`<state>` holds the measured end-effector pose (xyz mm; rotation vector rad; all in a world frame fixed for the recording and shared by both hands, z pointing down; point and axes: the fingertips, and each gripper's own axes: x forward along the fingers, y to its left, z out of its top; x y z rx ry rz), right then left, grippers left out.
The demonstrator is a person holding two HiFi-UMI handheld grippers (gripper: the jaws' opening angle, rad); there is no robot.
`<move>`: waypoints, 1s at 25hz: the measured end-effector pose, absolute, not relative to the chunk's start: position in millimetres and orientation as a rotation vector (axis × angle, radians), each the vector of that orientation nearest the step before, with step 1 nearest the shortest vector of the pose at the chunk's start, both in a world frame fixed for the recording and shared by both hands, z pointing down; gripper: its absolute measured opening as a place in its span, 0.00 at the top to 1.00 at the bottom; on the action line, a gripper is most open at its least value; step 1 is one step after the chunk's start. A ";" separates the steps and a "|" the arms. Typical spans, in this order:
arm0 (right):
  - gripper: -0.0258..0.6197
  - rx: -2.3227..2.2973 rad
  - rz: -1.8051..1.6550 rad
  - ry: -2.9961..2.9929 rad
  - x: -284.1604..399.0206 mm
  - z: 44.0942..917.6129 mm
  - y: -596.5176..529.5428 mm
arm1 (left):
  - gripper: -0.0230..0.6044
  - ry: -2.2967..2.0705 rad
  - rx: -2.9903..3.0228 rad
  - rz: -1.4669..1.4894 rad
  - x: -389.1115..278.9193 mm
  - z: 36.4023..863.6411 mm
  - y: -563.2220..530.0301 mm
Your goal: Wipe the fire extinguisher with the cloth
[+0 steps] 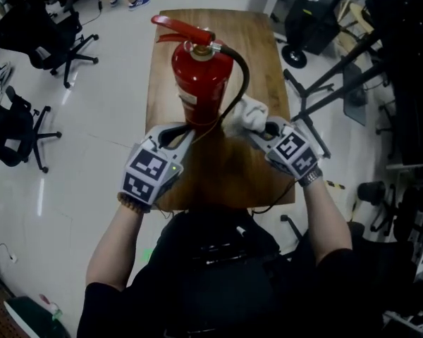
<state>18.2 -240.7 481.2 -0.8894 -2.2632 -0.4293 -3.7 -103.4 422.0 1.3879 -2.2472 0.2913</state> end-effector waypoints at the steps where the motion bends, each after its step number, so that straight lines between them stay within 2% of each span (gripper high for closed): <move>1: 0.84 -0.909 -0.424 -2.274 24.6 475.2 -230.7 | 0.93 -2.245 1.447 0.300 -0.6 416.7 -103.3; 7: 0.84 -1.041 -0.486 -2.273 59.1 453.3 -169.3 | 0.64 -2.194 1.681 0.359 22.9 397.6 -95.8; 12: 0.84 -1.157 -0.641 -2.224 76.3 437.7 -115.6 | 0.48 -2.117 1.838 0.466 42.7 383.0 -81.0; 18: 0.84 -1.278 -0.758 -2.173 90.4 426.6 -73.9 | 0.48 -1.971 1.963 0.563 62.3 381.3 -67.0; 25: 0.84 -1.391 -0.948 -2.111 91.8 414.8 -65.1 | 0.48 -1.916 1.943 0.518 75.4 388.0 -75.9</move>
